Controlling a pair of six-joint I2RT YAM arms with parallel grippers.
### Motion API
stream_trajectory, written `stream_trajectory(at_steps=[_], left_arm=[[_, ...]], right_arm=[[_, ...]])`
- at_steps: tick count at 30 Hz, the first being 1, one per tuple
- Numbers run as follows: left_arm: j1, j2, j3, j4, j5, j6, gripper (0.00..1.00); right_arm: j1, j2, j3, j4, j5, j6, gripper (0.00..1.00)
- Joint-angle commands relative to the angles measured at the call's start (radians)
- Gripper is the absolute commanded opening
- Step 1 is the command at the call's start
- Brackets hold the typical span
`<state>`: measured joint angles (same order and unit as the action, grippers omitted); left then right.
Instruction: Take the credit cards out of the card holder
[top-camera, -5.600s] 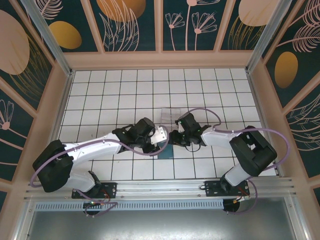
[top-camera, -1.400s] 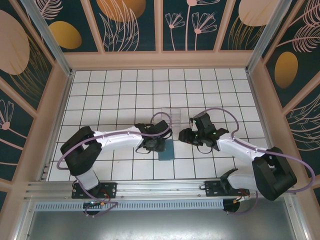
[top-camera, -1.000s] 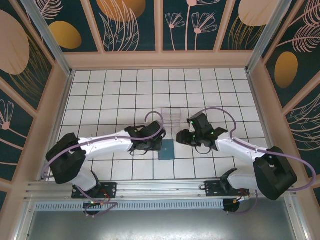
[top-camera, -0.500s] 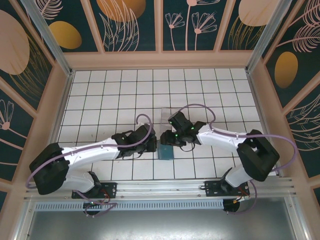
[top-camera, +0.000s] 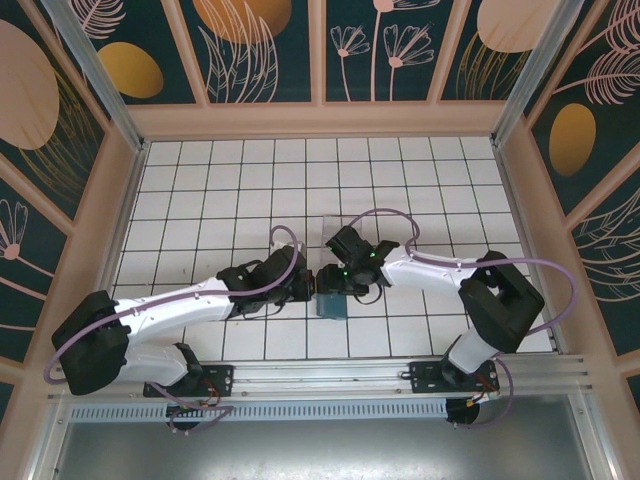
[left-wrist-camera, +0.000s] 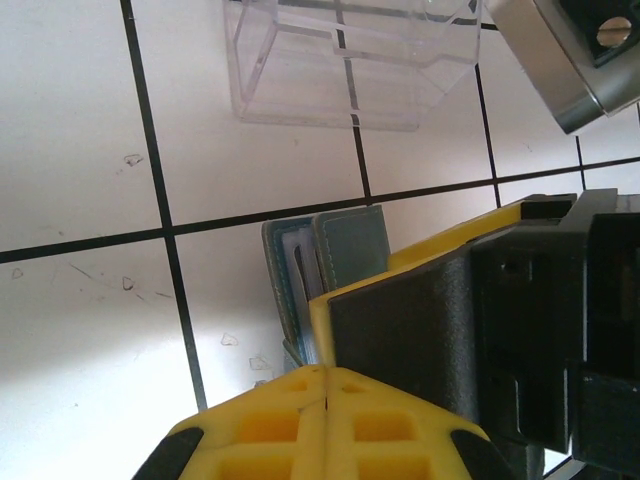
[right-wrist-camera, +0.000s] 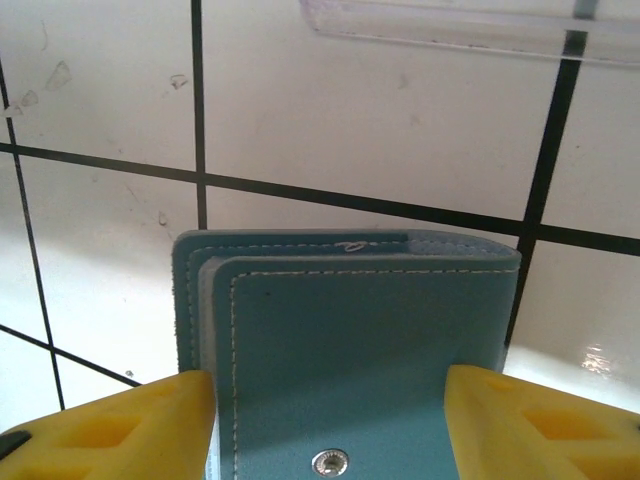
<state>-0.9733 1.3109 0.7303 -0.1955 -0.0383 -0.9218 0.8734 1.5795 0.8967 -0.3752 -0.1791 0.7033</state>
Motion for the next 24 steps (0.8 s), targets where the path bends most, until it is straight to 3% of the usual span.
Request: stream_trajectory(at_steps=[1,24], left_arm=[[0.006,0.012,0.016,-0.054,-0.034,0.005,0.00],[0.007,0.061,0.066,-0.151,-0.077,0.014,0.00]], right_arm=[[0.007,-0.021,0.019,-0.048,0.045,0.011,0.63],[-0.006,-0.073,-0.034,-0.060,0.069,0.011,0.66]])
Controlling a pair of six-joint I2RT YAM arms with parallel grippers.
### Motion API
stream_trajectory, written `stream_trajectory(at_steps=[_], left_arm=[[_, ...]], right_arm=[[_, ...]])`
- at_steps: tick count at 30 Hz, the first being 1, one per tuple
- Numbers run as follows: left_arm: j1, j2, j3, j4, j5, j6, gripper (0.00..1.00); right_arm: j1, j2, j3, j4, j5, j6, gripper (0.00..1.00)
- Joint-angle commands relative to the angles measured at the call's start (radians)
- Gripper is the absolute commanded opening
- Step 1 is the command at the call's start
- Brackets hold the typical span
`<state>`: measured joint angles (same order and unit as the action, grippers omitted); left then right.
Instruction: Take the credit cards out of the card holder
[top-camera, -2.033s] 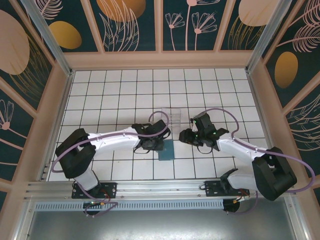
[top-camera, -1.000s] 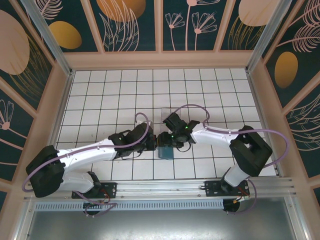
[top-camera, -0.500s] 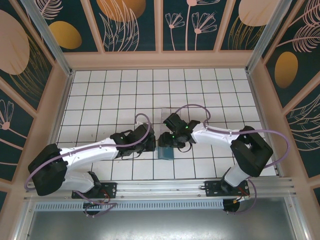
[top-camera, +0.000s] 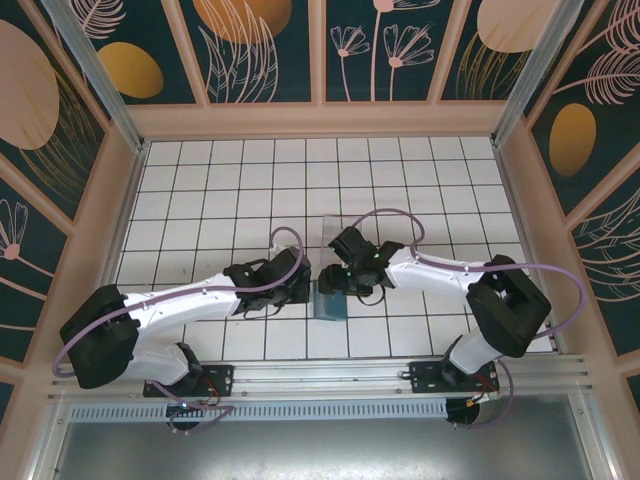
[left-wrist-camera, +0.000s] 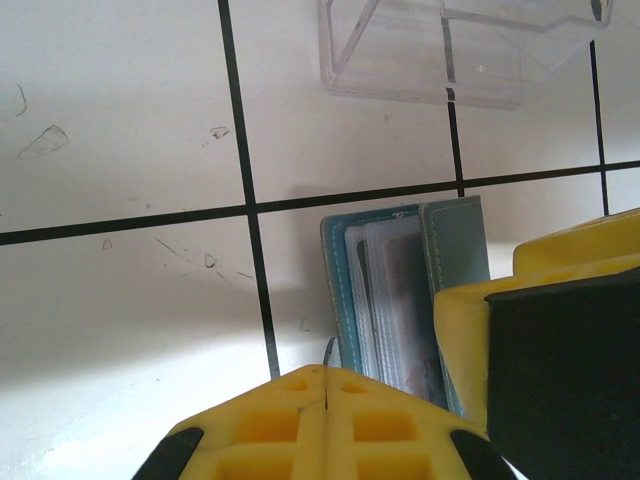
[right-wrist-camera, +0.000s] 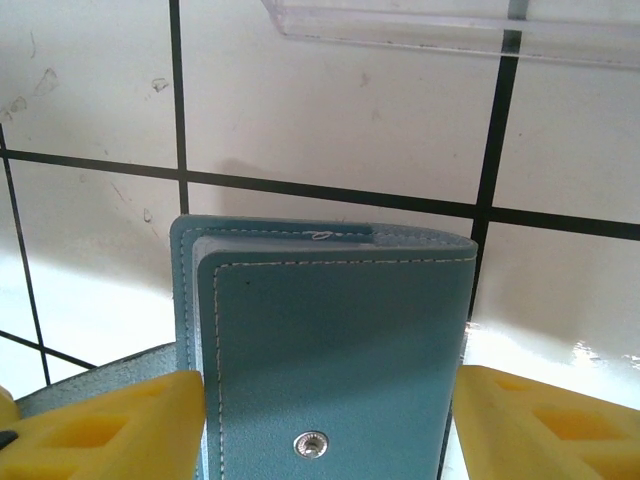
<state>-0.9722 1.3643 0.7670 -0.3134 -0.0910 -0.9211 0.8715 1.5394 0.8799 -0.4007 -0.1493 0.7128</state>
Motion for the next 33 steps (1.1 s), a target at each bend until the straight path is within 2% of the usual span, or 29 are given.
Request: stream_trajectory(at_steps=[1,6,12,23,28,33], left_arm=[[0.006,0.009,0.028,-0.036,-0.025,0.011,0.00],[0.006,0.026,0.024,-0.047,-0.030,0.004,0.00],[0.006,0.074,0.026,-0.056,-0.026,0.005,0.00],[0.006,0.136,0.038,-0.081,-0.027,-0.006,0.00],[0.006,0.155,0.045,-0.097,-0.032,-0.009,0.00],[0.006,0.170,0.057,-0.116,-0.036,-0.006,0.00]], right_arm=[[-0.004,-0.037,-0.018,-0.041,0.047,0.002,0.65],[-0.014,-0.077,-0.015,-0.088,0.101,0.000,0.61],[-0.039,-0.117,-0.037,-0.107,0.105,-0.004,0.56],[-0.080,-0.175,-0.087,-0.136,0.116,-0.014,0.41],[-0.096,-0.203,-0.110,-0.143,0.124,-0.013,0.41],[-0.125,-0.238,-0.134,-0.169,0.153,-0.012,0.46]])
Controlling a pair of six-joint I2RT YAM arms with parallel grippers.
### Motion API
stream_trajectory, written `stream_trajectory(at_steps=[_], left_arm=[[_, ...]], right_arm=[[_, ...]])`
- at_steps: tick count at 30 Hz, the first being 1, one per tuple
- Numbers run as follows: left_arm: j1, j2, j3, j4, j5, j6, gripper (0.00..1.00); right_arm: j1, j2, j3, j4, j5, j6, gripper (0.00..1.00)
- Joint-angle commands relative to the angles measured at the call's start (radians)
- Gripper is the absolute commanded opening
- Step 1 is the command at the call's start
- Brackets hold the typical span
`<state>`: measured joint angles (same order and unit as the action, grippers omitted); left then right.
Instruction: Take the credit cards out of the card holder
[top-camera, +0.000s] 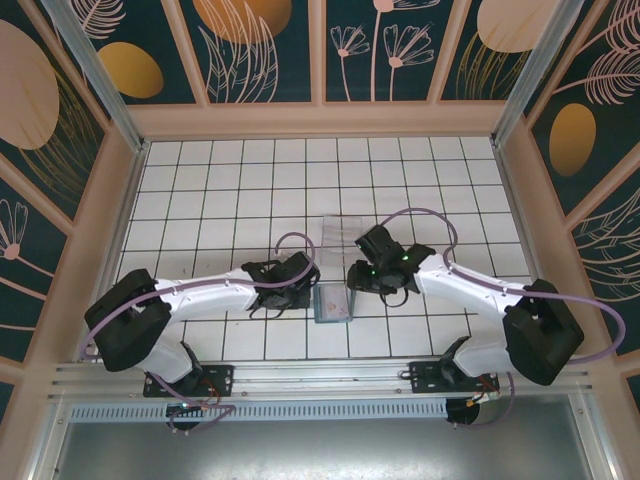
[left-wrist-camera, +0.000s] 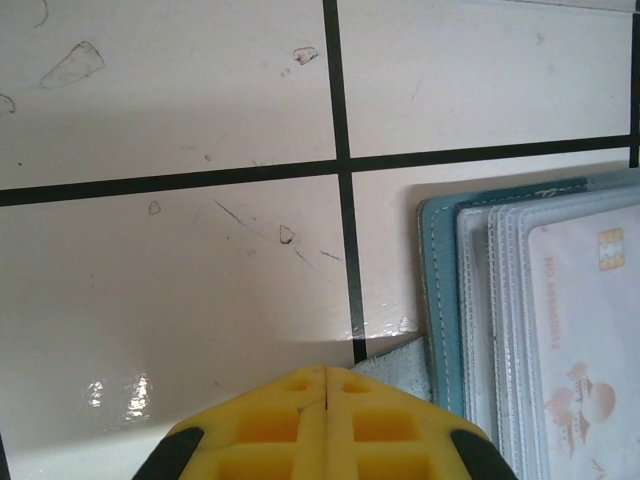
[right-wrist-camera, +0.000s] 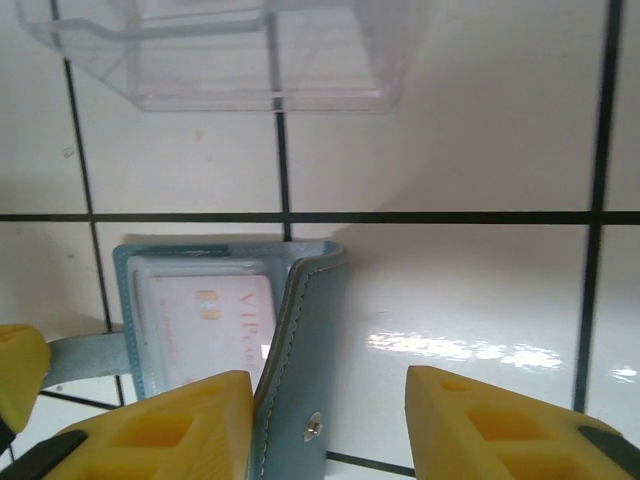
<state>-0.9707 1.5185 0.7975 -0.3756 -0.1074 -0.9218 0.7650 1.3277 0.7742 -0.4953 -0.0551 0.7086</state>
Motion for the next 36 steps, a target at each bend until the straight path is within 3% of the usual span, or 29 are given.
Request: stream_trajectory(at_steps=[1,15,21,29,36], left_arm=[[0.005,0.018,0.029,-0.055,-0.020,-0.006,0.00],[0.005,0.036,0.048,-0.069,-0.026,0.002,0.00],[0.005,0.031,0.043,-0.045,-0.014,0.004,0.00],[0.007,-0.003,0.016,0.008,0.025,0.000,0.00],[0.010,-0.020,0.002,0.029,0.041,-0.002,0.00]], right_arm=[[-0.025,-0.033,-0.036,-0.078,0.064,-0.004,0.46],[-0.091,-0.055,-0.192,0.007,0.032,0.054,0.45],[-0.099,-0.034,-0.223,0.028,0.048,0.085,0.40],[-0.091,0.004,-0.182,-0.009,0.074,0.087,0.40],[-0.080,-0.054,-0.073,-0.119,0.104,0.075,0.41]])
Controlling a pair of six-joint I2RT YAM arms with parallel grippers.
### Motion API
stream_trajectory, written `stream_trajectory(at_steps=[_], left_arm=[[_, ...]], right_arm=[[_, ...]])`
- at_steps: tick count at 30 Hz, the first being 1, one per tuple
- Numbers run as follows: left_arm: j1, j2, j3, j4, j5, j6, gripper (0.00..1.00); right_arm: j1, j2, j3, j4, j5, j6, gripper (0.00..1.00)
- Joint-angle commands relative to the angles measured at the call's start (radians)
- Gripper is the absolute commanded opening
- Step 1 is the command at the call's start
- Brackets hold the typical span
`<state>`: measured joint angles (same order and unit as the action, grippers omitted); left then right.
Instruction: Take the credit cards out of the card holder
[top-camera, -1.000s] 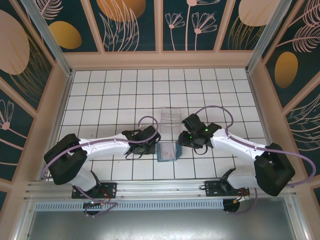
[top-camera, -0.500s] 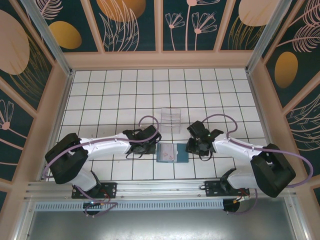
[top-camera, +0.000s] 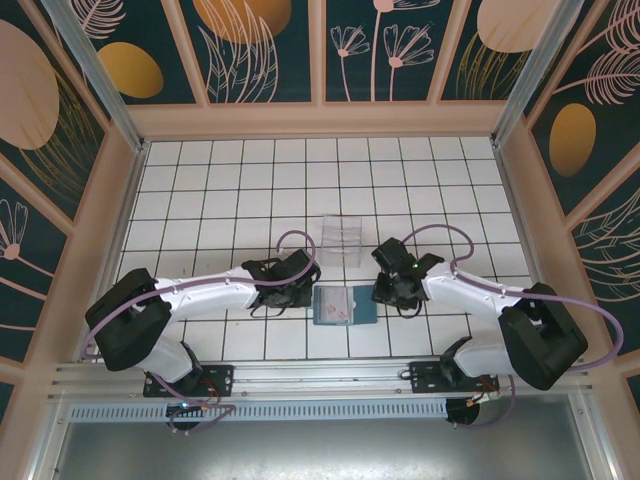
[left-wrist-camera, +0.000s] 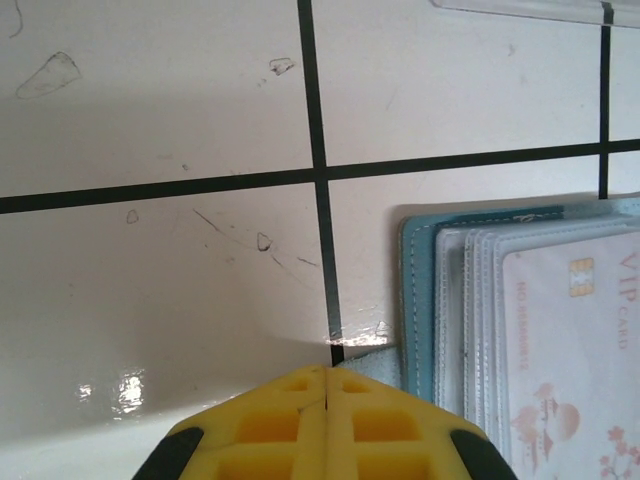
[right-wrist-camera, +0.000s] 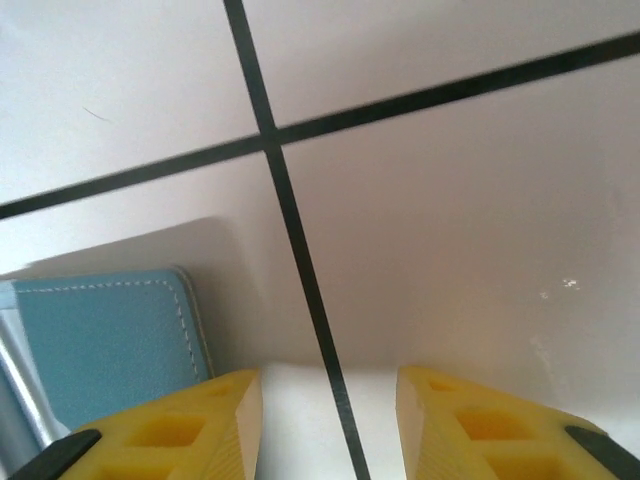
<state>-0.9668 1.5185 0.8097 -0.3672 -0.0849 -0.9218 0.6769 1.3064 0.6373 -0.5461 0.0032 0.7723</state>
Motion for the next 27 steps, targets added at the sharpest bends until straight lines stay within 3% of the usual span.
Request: stream_trajectory(at_steps=[1,10,15,20,27], left_arm=[[0.007,-0.022,-0.010,0.023,0.019,-0.003,0.00],[0.007,-0.032,-0.014,0.037,0.032,-0.005,0.00],[0.007,-0.040,-0.023,0.039,0.028,-0.006,0.00],[0.007,-0.037,-0.024,0.047,0.027,-0.004,0.00],[0.007,-0.040,-0.033,0.049,0.022,-0.004,0.00]], right_arm=[[0.009,-0.041,0.080,-0.079,0.043,0.011,0.41],[0.022,-0.094,0.227,-0.149,0.016,0.011,0.41],[0.046,-0.091,0.274,-0.092,-0.096,0.014,0.41],[0.063,-0.067,0.255,0.010,-0.222,0.024,0.41],[0.075,-0.002,0.176,0.075,-0.273,0.014,0.41]])
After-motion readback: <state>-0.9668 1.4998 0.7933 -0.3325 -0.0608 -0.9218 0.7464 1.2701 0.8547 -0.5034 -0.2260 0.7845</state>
